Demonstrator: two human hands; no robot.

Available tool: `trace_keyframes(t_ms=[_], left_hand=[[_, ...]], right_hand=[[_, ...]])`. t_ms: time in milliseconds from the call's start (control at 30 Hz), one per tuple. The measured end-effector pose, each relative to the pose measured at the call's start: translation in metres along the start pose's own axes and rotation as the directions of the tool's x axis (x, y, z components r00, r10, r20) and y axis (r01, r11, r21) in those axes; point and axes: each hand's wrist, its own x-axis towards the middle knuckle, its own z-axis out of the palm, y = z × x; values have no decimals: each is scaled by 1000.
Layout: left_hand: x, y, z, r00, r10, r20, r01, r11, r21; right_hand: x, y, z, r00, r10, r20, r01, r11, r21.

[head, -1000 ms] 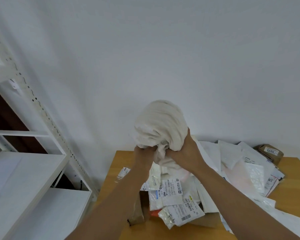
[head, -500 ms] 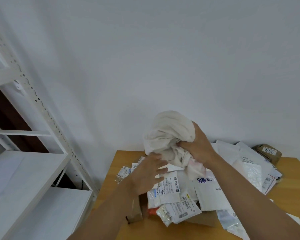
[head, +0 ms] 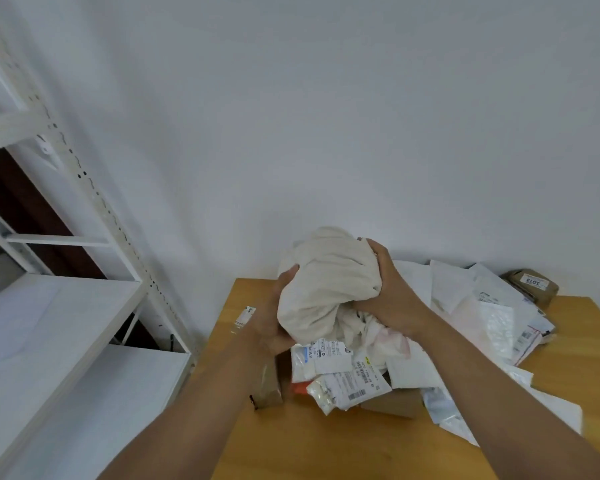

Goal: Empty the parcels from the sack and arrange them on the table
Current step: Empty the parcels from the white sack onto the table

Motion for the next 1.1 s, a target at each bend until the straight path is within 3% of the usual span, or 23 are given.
trace_keyframes(t_ms=[133,233,267,367,500,567,633,700,800,833,1000,1100], left_hand=[[6,7,-11,991,127,-48,-121,987,107],[11,22,-10,977,214,-12,-212,971,107],[12,27,-9,969,246,18,-247,965,92],[24,33,2,955,272,113,-271,962,-28],[47,38,10,954,218,205,-145,937,-319],[58,41,6,946,200,254,-65,888,-456],[70,39,2,950,192,247,-24,832,-555],[83,31,-3,969,146,197,0,803,-596],[104,15,-13,993,64,96,2,827,-562],[110,10,-13,995,41,90,14,841,-541],[137,-16,-3,994,-32,108,72,918,-390],[155,-40,5,990,-83,114,117,937,-330]], right_hand=[[2,-18,-40,957,135,255,-56,953,-296],[12,-32,-63,929,227,292,-41,847,-530],[19,-34,-62,950,169,264,16,816,-578],[37,-20,-54,980,-185,74,192,772,-607],[41,-3,-30,890,-358,-283,76,728,-681],[47,0,-14,877,-366,-312,159,833,-530],[53,-2,-3,908,-227,-351,136,954,-266],[56,-3,3,932,-17,-361,27,999,22],[52,-3,9,963,193,-188,-70,853,518],[53,-5,10,958,226,-176,-80,802,592],[60,-13,18,894,317,-317,-73,800,595],[69,-5,17,811,339,-477,-61,860,507]])
